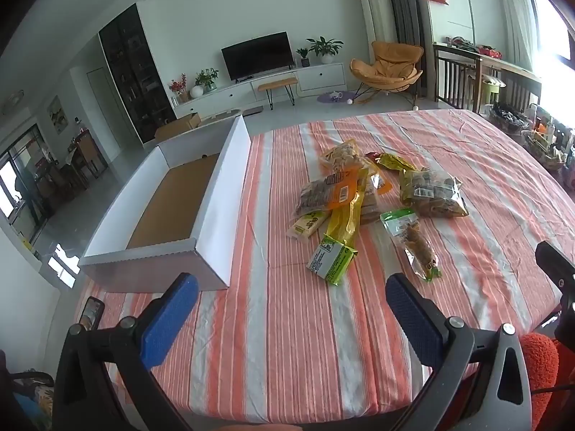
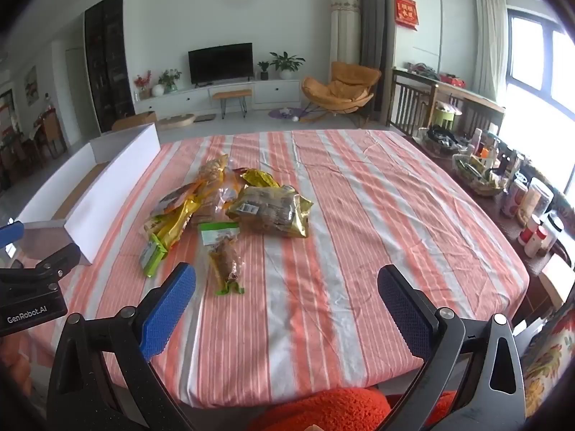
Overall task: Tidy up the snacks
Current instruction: 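Move both tools toward the snack pile on the table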
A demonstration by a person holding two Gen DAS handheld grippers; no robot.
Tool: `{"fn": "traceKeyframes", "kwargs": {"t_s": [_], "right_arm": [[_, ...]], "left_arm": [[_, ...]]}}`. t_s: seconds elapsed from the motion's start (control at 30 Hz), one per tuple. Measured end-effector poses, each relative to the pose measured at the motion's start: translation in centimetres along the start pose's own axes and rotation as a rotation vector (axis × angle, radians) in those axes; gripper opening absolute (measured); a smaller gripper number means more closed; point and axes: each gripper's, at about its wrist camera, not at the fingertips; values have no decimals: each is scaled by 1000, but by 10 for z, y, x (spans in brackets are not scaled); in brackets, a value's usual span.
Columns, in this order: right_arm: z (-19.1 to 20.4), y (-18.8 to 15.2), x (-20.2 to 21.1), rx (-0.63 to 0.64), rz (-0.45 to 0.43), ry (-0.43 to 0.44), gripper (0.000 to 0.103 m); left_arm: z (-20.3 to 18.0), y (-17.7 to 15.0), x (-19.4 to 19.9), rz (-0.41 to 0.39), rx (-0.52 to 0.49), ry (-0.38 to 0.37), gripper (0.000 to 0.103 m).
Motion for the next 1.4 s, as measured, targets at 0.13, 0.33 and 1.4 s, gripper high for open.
{"fn": "traceKeyframes", "kwargs": {"t_s": [0.13, 0.33, 1.4], "right_arm": [[1, 0, -1, 3, 0, -2, 102], [3, -1, -2, 4, 4, -3, 102], [8, -2, -2, 6, 15, -11, 102]], "left_arm": [[-2, -5, -2, -5, -2, 8, 103], [-3, -4, -6, 15, 2, 2, 103], [4, -13, -35, 84, 40, -103, 103]]}}
Point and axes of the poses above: each gripper's, at about its wrist camera, not at the fingertips, and x roughly against the way its jaws point, z to its left, y to its top, and after that the axes turned 7 degrees about -x, right-handed
